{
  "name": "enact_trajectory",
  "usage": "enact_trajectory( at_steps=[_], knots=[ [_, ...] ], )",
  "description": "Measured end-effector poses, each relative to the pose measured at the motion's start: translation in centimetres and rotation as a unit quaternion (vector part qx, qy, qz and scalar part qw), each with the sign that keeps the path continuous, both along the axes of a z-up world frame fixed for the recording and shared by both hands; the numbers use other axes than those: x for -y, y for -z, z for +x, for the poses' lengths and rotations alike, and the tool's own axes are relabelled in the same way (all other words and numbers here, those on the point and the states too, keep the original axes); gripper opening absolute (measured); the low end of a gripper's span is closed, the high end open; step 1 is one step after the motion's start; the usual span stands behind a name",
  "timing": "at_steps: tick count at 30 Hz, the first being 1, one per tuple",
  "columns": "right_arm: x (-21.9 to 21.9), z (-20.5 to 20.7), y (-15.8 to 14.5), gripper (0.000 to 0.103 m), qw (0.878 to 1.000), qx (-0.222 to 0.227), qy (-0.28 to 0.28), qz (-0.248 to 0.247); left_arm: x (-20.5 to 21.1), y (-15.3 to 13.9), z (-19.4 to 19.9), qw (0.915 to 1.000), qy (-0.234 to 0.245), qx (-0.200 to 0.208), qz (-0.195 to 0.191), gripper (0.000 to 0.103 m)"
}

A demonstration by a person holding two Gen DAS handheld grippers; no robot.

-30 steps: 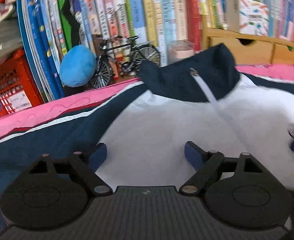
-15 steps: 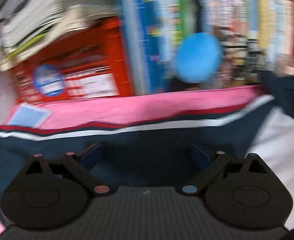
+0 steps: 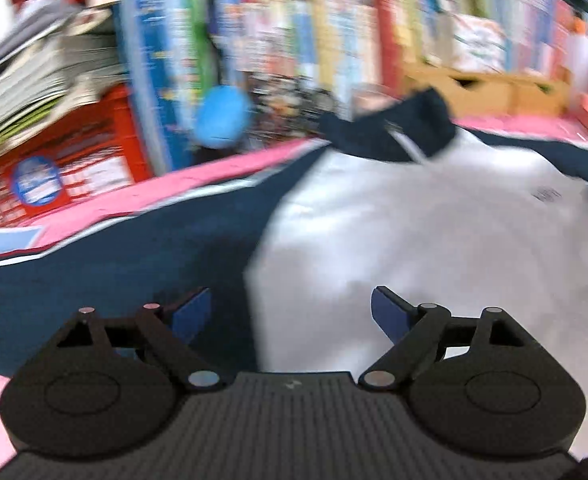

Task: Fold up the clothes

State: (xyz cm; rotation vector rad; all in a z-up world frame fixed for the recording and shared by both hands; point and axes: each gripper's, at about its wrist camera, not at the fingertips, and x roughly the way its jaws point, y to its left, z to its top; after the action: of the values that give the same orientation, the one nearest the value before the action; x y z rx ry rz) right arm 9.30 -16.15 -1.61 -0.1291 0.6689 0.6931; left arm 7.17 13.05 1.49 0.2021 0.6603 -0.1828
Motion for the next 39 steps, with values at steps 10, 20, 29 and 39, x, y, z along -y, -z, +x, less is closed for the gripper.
enact_trajectory(
  at_steps=[10,20,29,39],
  knots=[
    [-2.0,-8.8,0.9,0.102,0.988,-0.023,-0.137,-0.071,0.9,1.8,-7.4,0.9947,0.1,-0.023,0.002,0.09],
    [9.6,-19.5,1.2,0.103,0.997,-0.008,0.04,-0.064,-3.2,2.0,-17.0,1.0,-0.004,0.003,-0.002,0.095],
    [9.5,-28.8,0.7,0.103,0.971,0.091,0.222,0.02,2.1,1.2,-24.8,0.9905,-0.133,0.018,-0.032,0.099],
    [-2.7,-31.9,2.1,0.103,0.975,0.124,0.183,0.008,7.1,1.9,-23.8,0.9908,-0.135,0.001,-0.004,0.103]
  ],
)
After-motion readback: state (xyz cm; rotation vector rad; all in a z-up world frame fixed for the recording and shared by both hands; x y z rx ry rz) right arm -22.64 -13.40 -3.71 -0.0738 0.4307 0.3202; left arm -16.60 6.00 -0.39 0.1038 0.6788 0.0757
